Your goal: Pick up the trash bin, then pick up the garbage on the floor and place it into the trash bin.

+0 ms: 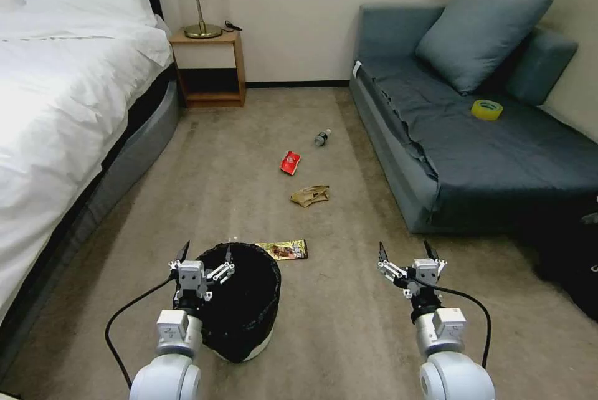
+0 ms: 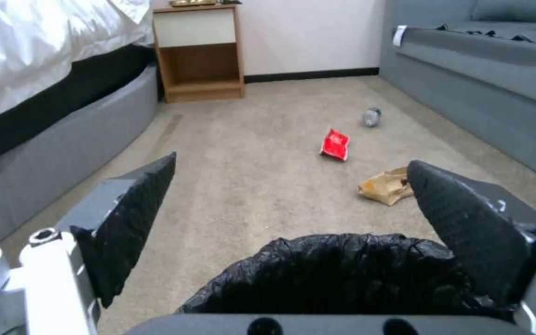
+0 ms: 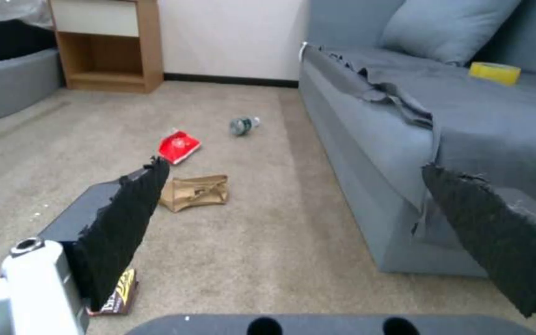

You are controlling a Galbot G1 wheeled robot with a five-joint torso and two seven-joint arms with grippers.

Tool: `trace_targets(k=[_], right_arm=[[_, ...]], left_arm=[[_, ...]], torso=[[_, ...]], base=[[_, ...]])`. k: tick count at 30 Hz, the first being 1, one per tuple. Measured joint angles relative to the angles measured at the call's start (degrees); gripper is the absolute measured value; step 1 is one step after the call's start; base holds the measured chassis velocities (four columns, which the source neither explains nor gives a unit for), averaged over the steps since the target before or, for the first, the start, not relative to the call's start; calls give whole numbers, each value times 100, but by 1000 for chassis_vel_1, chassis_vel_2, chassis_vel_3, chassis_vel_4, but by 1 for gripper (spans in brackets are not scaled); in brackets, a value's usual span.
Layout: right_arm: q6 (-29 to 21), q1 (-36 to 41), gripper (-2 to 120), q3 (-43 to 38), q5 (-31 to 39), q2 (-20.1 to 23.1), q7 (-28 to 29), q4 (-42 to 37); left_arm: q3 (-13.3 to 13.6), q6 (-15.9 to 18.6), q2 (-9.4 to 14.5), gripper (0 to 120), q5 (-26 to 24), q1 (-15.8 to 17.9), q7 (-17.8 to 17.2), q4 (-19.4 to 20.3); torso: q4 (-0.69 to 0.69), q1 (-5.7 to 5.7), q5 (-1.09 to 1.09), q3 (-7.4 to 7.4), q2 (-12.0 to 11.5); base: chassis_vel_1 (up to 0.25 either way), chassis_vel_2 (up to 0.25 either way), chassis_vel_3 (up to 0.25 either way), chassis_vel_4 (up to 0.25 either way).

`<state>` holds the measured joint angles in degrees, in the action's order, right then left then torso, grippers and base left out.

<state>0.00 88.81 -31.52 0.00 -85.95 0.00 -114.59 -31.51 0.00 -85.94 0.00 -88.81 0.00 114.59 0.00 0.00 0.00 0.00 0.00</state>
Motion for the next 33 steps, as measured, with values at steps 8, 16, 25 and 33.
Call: trace_targets(k=[8,16,25,33], right_arm=[[0,0,100,0,0,0,0,0],[0,0,100,0,0,0,0,0],[0,0,100,0,0,0,0,0],[0,0,100,0,0,0,0,0]], left_arm=[[0,0,0,100,0,0,0,0],[0,0,0,100,0,0,0,0],[0,0,0,100,0,0,1,0],[0,0,0,100,0,0,0,0]], torso=[[0,0,0,0,0],[0,0,0,0,0],[0,0,0,0,0],[0,0,0,0,0]], base=[[0,0,0,0],[0,0,0,0],[0,0,0,0],[0,0,0,0]])
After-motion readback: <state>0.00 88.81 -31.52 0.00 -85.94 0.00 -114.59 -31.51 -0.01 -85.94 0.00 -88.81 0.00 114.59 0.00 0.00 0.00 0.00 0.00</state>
